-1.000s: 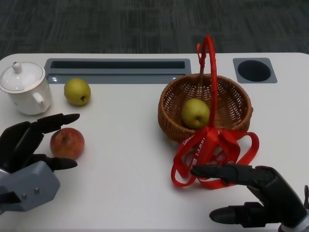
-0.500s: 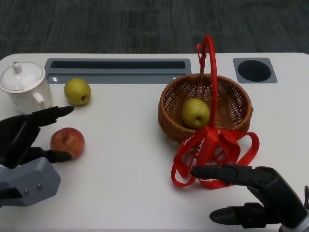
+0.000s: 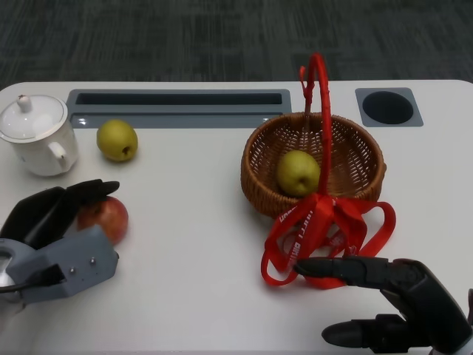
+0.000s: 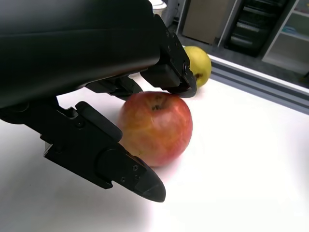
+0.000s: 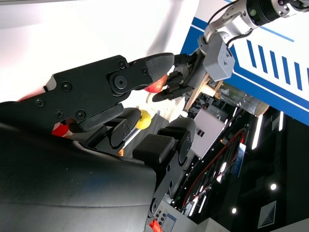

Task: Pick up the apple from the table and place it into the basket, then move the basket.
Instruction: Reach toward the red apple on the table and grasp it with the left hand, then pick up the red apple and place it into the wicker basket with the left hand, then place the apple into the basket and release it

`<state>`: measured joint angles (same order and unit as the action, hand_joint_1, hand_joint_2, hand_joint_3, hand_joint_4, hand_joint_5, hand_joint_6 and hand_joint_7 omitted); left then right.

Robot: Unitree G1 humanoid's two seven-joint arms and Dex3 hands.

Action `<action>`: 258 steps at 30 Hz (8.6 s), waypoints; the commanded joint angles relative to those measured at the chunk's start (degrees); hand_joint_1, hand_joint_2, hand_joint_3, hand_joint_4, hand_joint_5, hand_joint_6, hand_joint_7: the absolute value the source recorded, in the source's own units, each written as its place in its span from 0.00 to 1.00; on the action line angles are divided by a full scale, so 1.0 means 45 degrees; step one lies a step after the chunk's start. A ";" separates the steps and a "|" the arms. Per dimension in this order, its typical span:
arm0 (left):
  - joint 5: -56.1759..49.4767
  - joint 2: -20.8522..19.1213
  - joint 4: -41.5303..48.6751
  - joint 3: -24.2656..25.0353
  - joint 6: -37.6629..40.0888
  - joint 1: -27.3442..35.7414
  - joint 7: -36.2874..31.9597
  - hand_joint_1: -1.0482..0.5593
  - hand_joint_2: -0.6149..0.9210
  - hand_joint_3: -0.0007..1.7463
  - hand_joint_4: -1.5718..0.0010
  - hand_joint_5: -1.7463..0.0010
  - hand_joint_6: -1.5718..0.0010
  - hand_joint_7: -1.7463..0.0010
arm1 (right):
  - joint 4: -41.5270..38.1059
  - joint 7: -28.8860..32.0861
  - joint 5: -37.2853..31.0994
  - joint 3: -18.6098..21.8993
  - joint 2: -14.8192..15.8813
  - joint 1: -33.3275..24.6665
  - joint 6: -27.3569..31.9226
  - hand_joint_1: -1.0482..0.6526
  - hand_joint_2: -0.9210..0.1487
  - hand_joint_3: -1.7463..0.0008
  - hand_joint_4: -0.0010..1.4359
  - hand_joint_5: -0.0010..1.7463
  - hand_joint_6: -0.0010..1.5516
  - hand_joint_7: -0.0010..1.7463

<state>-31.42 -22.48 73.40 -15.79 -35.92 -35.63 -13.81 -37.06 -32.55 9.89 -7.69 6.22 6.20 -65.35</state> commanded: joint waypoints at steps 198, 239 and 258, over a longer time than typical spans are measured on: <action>0.6978 0.0130 -1.2497 0.3332 -0.3042 0.6191 0.6494 0.37 0.84 0.00 0.51 0.97 0.54 0.97 | -0.0481 0.4139 -0.5319 0.3501 0.4359 0.3770 -0.2279 0.27 0.01 1.00 0.38 0.01 0.31 0.01; 0.7015 0.0149 -1.3884 0.3597 -0.2481 0.6919 0.6713 0.37 0.82 0.00 0.48 0.99 0.52 1.00 | -0.6581 1.4741 -1.4900 -0.4931 0.5629 0.9507 0.0853 0.23 0.08 1.00 0.47 0.01 0.37 0.01; 0.6831 0.0251 -1.3490 0.3494 -0.2365 0.6548 0.6700 0.38 0.82 0.00 0.47 0.99 0.51 0.99 | -0.0590 2.0381 -1.7329 -0.5918 0.8597 0.8102 0.0814 0.25 0.01 0.98 0.22 0.00 0.17 0.01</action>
<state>-0.47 -20.85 12.12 -0.31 -46.65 -5.33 15.63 -41.73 57.49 -68.30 -35.12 43.09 43.61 -61.19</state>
